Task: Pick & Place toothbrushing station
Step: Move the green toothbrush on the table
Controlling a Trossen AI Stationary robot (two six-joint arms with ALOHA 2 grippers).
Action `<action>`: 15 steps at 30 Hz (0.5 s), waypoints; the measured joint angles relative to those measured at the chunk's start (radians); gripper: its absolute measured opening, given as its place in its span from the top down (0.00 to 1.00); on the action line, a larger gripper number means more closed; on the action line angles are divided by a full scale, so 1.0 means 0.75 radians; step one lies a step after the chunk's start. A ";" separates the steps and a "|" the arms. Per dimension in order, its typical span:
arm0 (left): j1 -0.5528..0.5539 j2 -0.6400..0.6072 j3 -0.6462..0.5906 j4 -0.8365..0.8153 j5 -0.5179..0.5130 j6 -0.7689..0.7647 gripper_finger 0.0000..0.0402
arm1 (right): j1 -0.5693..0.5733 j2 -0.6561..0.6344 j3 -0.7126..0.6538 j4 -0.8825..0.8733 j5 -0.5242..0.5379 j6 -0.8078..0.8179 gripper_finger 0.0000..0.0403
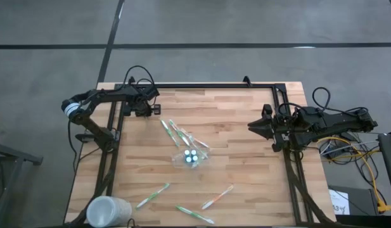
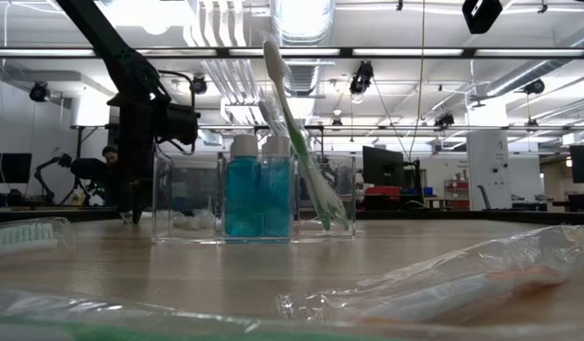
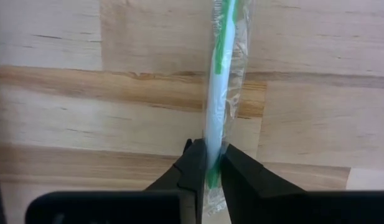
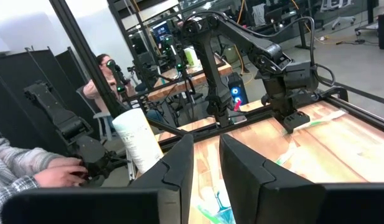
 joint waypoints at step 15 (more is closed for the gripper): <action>0.000 0.002 0.006 0.032 0.009 -0.044 0.88 | 0.000 0.000 0.000 0.000 0.000 0.000 0.83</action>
